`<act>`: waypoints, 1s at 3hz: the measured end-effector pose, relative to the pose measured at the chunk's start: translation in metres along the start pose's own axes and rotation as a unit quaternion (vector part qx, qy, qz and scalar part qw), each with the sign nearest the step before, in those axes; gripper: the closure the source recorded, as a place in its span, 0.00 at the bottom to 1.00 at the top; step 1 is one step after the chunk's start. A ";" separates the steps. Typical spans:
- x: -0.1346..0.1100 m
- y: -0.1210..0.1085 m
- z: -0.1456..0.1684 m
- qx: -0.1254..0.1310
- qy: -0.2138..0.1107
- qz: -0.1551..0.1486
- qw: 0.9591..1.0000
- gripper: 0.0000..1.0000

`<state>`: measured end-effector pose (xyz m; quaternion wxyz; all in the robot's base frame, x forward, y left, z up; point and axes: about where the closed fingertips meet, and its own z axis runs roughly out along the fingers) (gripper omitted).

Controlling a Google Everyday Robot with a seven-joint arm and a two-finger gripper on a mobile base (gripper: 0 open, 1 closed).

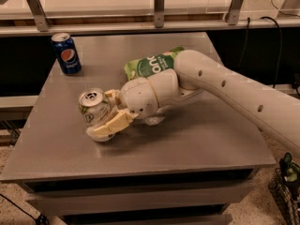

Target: Knock 7up can over

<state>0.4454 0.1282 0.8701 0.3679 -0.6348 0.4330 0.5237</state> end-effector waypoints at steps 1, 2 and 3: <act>-0.013 -0.009 -0.019 0.022 0.045 -0.010 0.999 0.65; -0.032 -0.022 -0.046 0.056 0.158 -0.022 0.986 0.61; -0.047 -0.024 -0.074 0.079 0.288 -0.022 0.954 0.46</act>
Offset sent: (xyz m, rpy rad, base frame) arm 0.0701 -0.0814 0.0706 -0.6344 -0.3650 -0.2188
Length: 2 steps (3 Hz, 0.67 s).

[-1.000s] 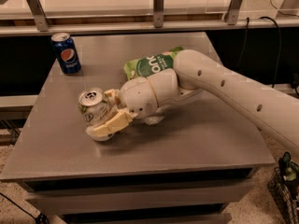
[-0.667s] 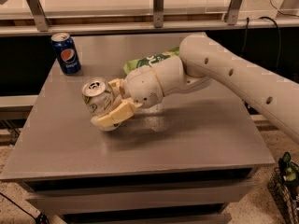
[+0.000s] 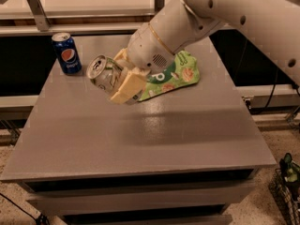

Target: Knock 7up can over

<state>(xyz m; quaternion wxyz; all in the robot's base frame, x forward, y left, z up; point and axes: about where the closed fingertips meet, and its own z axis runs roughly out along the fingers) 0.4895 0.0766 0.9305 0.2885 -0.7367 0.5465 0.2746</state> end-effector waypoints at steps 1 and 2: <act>0.025 0.005 -0.039 0.016 0.119 0.013 0.993 0.58; 0.066 0.016 -0.078 0.012 0.226 0.031 0.974 0.80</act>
Offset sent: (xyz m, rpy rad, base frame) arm 0.0048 -0.1840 0.0066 -0.7161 -0.0801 -0.1613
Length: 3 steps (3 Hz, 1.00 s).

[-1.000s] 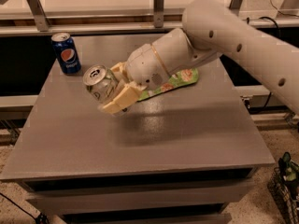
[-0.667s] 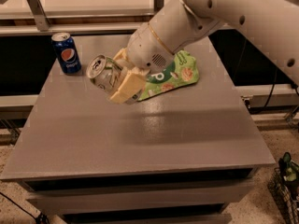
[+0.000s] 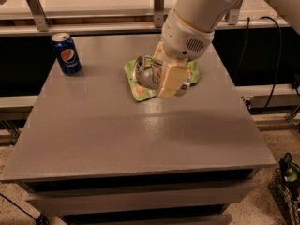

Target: Knock 7up can over

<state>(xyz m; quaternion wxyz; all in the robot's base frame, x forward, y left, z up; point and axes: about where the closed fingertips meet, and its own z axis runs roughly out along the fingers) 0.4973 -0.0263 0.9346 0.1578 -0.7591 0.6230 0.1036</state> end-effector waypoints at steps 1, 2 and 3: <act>0.044 0.008 -0.003 -0.012 0.085 0.019 0.996 0.76; 0.080 0.011 0.005 -0.023 0.147 0.037 0.988 0.76; 0.105 0.018 0.015 -0.035 0.176 0.051 0.983 0.76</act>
Offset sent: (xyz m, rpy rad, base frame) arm -0.0020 -0.1163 -0.0541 -0.4645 0.0693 -0.1239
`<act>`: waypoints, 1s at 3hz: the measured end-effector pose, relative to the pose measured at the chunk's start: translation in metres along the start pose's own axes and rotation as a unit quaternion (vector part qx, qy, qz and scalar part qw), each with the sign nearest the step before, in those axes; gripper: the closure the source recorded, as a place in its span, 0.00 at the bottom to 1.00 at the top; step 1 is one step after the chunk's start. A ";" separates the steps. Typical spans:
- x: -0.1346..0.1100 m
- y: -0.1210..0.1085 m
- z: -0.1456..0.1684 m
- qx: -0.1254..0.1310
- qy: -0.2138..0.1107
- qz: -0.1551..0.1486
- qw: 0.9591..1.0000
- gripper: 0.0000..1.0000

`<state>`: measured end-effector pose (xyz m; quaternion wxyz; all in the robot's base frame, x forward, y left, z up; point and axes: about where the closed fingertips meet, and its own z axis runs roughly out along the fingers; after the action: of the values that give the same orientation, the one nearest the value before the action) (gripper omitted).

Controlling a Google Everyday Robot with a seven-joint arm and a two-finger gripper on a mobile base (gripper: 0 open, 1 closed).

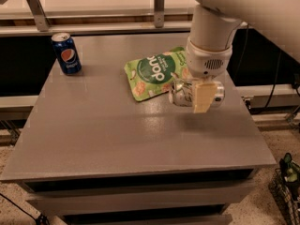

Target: Knock 7up can over

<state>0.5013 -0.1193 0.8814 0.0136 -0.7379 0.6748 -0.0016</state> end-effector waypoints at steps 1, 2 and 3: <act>0.006 0.006 0.008 -0.003 0.003 0.003 1.000 0.58; -0.001 0.010 0.005 -0.004 -0.018 -0.005 1.000 0.35; -0.018 0.014 -0.002 0.010 -0.067 -0.009 0.998 0.12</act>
Offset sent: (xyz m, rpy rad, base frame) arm -0.0255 0.0056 -0.0019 0.0739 0.0583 0.0366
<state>0.4857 -0.1027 0.8838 0.0659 -0.7424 0.6655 0.0413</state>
